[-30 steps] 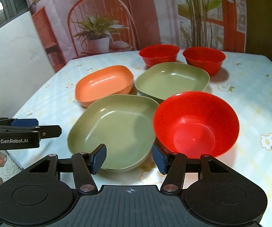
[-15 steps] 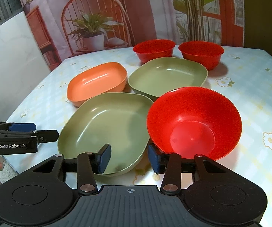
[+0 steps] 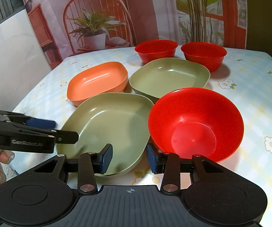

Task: Organize plates and bowls
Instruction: 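Close the left tool on the green plate rim and lift it, then lower the green plate onto the orange plate and open the left tool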

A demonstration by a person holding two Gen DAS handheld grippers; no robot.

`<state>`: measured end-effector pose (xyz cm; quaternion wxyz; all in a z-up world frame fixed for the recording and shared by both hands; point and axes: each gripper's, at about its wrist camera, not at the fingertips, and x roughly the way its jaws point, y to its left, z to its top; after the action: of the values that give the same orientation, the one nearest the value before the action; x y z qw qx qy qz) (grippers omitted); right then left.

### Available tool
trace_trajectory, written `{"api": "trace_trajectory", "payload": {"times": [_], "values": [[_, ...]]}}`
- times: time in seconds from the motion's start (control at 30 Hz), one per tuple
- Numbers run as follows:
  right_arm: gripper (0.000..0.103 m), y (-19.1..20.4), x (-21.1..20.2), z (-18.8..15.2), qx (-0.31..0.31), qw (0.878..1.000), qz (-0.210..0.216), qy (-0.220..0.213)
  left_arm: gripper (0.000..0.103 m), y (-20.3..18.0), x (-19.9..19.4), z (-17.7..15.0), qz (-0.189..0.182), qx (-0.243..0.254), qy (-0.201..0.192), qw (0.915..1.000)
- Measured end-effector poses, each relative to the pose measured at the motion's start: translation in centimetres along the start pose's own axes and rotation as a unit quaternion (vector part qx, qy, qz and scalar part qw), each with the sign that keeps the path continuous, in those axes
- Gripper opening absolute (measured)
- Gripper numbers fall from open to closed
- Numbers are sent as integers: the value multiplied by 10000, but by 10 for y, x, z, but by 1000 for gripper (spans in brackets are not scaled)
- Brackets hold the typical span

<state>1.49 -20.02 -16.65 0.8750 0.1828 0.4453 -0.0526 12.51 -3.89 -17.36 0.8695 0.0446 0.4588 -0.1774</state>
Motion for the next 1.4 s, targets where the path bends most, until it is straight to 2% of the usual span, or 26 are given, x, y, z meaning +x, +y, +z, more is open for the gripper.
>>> {"api": "trace_trajectory", "payload": {"times": [0.1, 0.33, 0.77, 0.97, 1.17, 1.4], "values": [[29, 0, 1, 1, -50, 10000, -26, 13, 23, 2, 2, -2, -83, -99, 40, 9999], [15, 1, 0, 5, -177, 9998, 15, -28, 21, 6, -3, -6, -116, -282, -5, 9995], [15, -2, -11, 13, -229, 9993, 202, -211, 21, 9, -20, -3, -232, -230, -188, 9993], [15, -3, -18, 16, -225, 9990, 188, -343, 22, 1, -26, -4, -246, -41, -337, 9991], [15, -1, -22, 20, -357, 9981, 202, -460, 22, 4, -29, -3, -235, -119, -411, 9988], [15, 5, -18, 42, -712, 9954, 385, -507, 24, 15, -34, 6, -222, -339, -494, 9980]]}}
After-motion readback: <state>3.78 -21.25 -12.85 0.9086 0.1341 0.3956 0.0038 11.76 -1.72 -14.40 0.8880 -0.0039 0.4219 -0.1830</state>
